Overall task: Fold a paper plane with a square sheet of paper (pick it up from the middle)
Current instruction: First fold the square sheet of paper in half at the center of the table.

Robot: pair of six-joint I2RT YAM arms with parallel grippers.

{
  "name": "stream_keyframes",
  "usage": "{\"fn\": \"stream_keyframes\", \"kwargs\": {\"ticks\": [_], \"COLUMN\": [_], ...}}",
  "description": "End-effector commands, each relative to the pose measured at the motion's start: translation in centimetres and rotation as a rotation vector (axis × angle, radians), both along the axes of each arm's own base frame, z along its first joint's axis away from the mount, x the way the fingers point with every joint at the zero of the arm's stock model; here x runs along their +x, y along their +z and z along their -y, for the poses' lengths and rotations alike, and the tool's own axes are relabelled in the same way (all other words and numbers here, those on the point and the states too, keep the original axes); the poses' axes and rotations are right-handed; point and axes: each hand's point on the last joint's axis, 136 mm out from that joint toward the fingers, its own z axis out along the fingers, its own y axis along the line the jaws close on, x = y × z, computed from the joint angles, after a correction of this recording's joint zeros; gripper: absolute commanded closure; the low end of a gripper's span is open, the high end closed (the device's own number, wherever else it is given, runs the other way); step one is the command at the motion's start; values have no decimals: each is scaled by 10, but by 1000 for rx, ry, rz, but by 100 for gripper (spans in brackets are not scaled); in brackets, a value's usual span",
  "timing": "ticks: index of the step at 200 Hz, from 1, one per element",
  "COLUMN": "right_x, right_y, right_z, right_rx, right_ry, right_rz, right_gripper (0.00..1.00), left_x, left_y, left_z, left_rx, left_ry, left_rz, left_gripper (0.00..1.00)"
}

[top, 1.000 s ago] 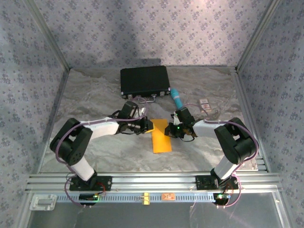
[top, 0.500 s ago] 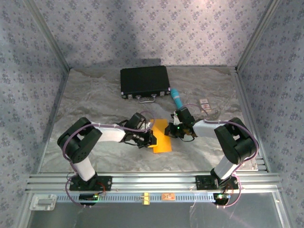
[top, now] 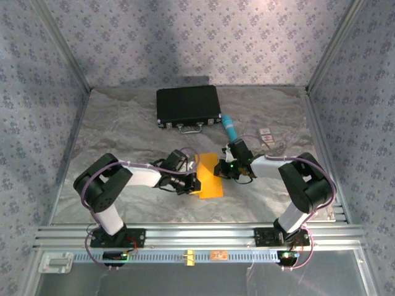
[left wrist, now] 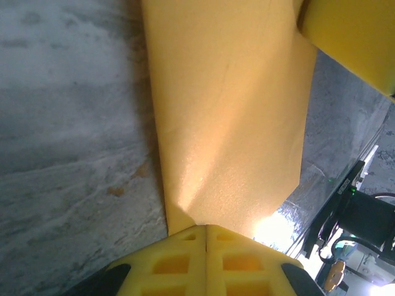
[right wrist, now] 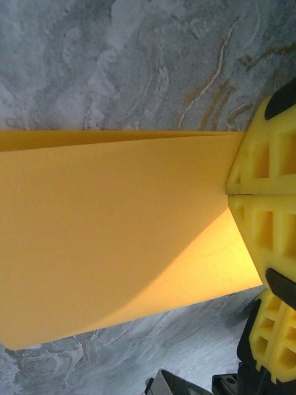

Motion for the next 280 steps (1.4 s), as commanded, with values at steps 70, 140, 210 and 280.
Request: {"fn": "stream_keyframes", "kwargs": {"ticks": [70,140,210,280], "right_x": [-24,-25,-25,-26], "right_y": [-34,-36,-33,-35], "right_z": [31,30,32,33], "right_rx": [-148,-150,-153,-156], "right_ry": [-29,-28,-30,-34], "right_rz": [-102,-105,-99,-104], "right_gripper": [100,100,100,100], "left_x": [21,14,37,52], "left_y": [30,-14,22,14], "left_z": [4,-10,-1,2], "left_rx": [31,117,51,44], "left_ry": [13,41,53,35], "left_rz": [91,18,71,42], "left_gripper": [97,100,97,97]}}
